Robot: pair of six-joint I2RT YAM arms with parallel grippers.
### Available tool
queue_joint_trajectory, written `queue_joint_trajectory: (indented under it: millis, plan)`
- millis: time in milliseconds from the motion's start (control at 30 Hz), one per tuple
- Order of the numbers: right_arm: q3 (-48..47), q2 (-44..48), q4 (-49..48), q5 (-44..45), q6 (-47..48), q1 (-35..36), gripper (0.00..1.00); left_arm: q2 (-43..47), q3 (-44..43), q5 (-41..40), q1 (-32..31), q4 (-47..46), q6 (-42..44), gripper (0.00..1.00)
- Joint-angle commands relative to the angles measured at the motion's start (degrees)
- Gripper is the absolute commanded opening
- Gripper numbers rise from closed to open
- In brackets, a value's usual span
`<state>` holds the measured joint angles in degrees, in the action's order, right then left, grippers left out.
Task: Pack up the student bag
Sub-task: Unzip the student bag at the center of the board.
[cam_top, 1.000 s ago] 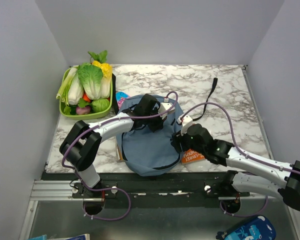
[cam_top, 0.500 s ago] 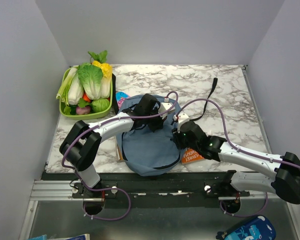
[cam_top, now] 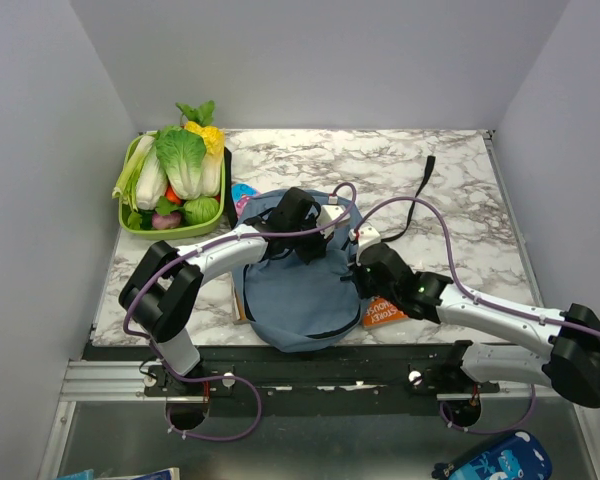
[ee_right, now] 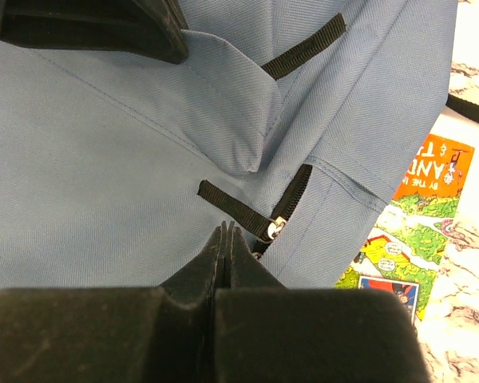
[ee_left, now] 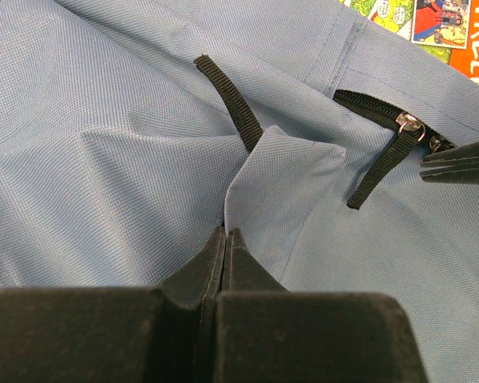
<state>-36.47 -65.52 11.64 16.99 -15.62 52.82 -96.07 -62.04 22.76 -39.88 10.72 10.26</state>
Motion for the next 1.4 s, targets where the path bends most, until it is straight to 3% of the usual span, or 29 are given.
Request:
queue_joint_trajectory:
  millis: [0,300,433,733,1067,1100,1233,1333,1367]
  plan:
    - [-1.5,-0.14,-1.35,1.47,-0.99,0.36,0.01,0.36,-1.85,-0.35,0.24,-0.88,-0.33,0.0]
    - [-0.18,7.5,-1.71,-3.37,-6.79,0.88,0.01,-3.68,-8.18,-6.05,0.24,-1.4,-4.37,0.0]
    - [-2.37,9.53,9.23,2.07,-14.07,2.2,0.01,-5.0,-9.76,-8.87,0.33,-2.46,-5.95,0.0]
    - [-4.31,12.87,23.93,9.81,-27.0,6.6,0.01,-5.79,-10.2,-12.56,0.42,-4.04,-9.03,0.0]
    - [-4.05,14.89,26.94,9.81,-34.13,10.29,0.01,-7.11,-14.16,-13.54,1.47,-3.17,-12.99,0.0]
    - [-4.05,15.07,27.21,10.16,-34.56,10.2,0.01,-7.11,-14.07,-12.75,1.47,-2.38,-12.64,0.03]
    - [-4.49,16.38,28.61,14.45,-35.18,10.29,0.01,-5.01,-12.84,-11.87,1.56,-0.53,-8.7,0.58]
    - [-4.66,17.79,29.14,17.01,-35.8,10.29,0.01,-2.2,-12.84,-10.21,1.47,2.02,-4.65,0.87]
    - [-4.66,17.97,29.06,17.37,-35.71,10.2,0.01,-1.32,-13.02,-9.41,1.47,2.46,-3.77,0.91]
